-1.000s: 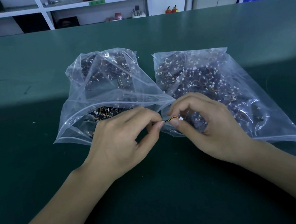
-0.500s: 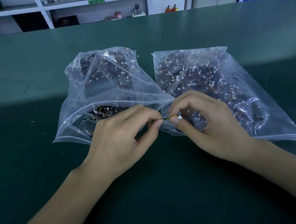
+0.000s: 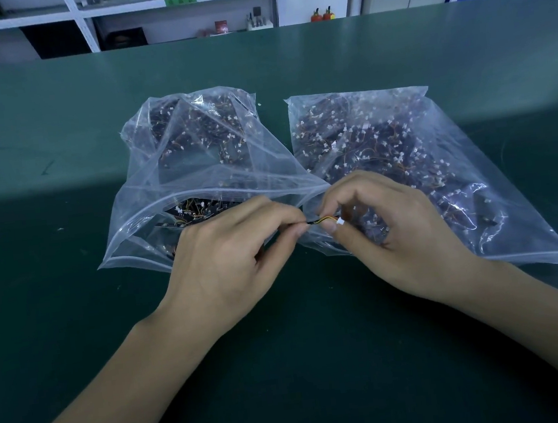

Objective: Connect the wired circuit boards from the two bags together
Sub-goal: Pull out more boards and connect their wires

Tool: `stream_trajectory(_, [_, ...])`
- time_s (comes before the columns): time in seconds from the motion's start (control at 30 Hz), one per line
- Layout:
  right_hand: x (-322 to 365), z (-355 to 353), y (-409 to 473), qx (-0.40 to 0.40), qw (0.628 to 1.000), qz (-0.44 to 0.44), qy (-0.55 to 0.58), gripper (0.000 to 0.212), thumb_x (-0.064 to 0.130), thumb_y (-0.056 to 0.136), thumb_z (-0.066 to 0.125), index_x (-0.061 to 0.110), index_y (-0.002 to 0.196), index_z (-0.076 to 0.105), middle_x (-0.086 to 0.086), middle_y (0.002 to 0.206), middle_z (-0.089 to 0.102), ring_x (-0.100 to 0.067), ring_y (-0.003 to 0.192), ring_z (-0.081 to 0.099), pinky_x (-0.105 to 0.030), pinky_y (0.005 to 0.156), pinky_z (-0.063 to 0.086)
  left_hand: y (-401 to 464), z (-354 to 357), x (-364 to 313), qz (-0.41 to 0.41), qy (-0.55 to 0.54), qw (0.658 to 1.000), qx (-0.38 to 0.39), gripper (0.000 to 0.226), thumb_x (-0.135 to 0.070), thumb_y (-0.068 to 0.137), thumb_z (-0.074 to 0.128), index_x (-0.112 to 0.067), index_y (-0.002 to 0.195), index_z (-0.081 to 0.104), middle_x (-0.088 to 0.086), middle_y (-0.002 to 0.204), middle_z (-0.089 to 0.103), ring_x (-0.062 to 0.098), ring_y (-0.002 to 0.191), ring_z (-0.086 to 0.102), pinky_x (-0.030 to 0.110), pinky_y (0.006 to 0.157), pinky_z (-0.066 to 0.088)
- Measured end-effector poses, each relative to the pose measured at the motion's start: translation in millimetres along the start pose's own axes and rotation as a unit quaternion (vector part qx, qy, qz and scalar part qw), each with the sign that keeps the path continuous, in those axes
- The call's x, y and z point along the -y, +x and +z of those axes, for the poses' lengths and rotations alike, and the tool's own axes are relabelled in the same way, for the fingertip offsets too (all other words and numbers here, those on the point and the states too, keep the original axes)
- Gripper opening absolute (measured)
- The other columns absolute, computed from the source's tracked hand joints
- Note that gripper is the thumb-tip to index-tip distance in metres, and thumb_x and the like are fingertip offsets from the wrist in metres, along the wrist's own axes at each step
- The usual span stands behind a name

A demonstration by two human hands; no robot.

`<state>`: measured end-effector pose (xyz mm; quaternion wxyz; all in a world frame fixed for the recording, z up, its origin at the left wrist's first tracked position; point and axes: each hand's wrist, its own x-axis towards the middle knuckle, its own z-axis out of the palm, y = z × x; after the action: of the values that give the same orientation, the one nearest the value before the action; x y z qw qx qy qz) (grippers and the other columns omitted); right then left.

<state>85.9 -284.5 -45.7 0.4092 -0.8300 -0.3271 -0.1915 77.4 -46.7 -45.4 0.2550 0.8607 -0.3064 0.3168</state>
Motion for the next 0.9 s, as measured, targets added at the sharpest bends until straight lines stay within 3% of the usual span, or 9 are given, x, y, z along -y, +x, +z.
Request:
stream_trajectory(0.07, [0.6,-0.9,-0.6,-0.004,1.0,0.007,-0.005,0.005,0.017,0.1,0.073,0.015,0.103,0.069,0.014,0.102,0.066,-0.019,0.086,0.065,-0.031,0.078,0.052,-0.9,2.1,0.5,-0.009,-0.011,1.0,-0.016,0.014,-0.026,0.107,0.069,-0.019,0.106,0.082,-0.01,0.092,0.073,0.013,0.075,0.068,0.039,0.059,0.055])
stream_trajectory(0.17, [1.4,-2.6,-1.6,0.008,0.999,0.011,-0.044,0.025,0.028,0.093,0.079,0.022,0.112,0.065,0.027,0.098,0.059,-0.013,0.084,0.063,-0.02,0.078,0.047,-0.9,2.1,2.3,-0.027,-0.029,0.998,-0.043,0.015,-0.023,0.108,0.069,-0.017,0.112,0.082,-0.009,0.099,0.074,0.013,0.082,0.069,0.037,0.066,0.056])
stream_trajectory(0.3, [1.6,-4.7,-1.2,0.042,0.995,0.03,-0.081,0.04,0.024,0.078,0.074,0.034,0.112,0.055,0.022,0.089,0.054,-0.013,0.084,0.059,-0.028,0.075,0.049,-0.8,1.6,5.6,-0.035,-0.025,0.998,-0.051,0.017,-0.014,0.108,0.066,-0.015,0.116,0.081,-0.005,0.104,0.073,0.015,0.089,0.067,0.037,0.072,0.056])
stream_trajectory(0.4, [1.0,-6.0,0.3,0.022,0.996,0.04,-0.073,0.039,0.012,0.078,0.071,0.033,0.106,0.056,0.02,0.088,0.058,-0.016,0.078,0.061,-0.032,0.072,0.051,0.0,0.0,4.1,-0.026,-0.041,0.997,-0.057,0.017,-0.012,0.108,0.064,-0.012,0.114,0.081,-0.003,0.104,0.071,0.016,0.09,0.067,0.034,0.075,0.054])
stream_trajectory(0.47, [-0.3,-6.8,0.3,-0.01,0.997,0.036,-0.062,0.037,0.006,0.079,0.072,0.029,0.104,0.059,0.024,0.088,0.06,-0.015,0.075,0.061,-0.024,0.07,0.049,0.8,-0.9,2.0,-0.008,-0.052,0.997,-0.059,0.017,-0.012,0.107,0.064,-0.011,0.112,0.08,-0.002,0.105,0.07,0.016,0.093,0.066,0.031,0.08,0.052])
stream_trajectory(0.57, [-3.0,-7.6,0.9,-0.042,0.997,0.036,-0.047,0.038,-0.002,0.083,0.078,0.027,0.102,0.062,0.027,0.087,0.061,-0.009,0.072,0.06,-0.01,0.069,0.042,0.8,2.1,0.8,0.016,-0.054,0.998,-0.042,0.015,-0.009,0.106,0.067,-0.01,0.111,0.081,0.0,0.104,0.07,0.021,0.092,0.067,0.037,0.08,0.053])
stream_trajectory(0.63, [-4.1,-7.3,0.6,-0.051,0.998,0.026,-0.038,0.037,-0.002,0.086,0.08,0.027,0.103,0.063,0.028,0.086,0.062,-0.007,0.07,0.059,-0.008,0.069,0.041,0.2,4.7,1.6,0.025,-0.044,0.998,-0.033,0.015,-0.009,0.105,0.068,-0.01,0.11,0.082,0.002,0.102,0.071,0.024,0.09,0.067,0.04,0.077,0.053])
stream_trajectory(0.9, [-6.2,-4.5,-2.2,-0.071,0.997,0.008,-0.007,0.021,0.009,0.092,0.076,0.025,0.101,0.065,0.005,0.072,0.06,-0.019,0.065,0.059,-0.026,0.062,0.048,0.6,9.5,-1.5,0.046,-0.018,0.997,-0.063,0.009,-0.013,0.102,0.076,-0.01,0.1,0.084,0.0,0.094,0.074,0.021,0.082,0.065,0.028,0.079,0.052])
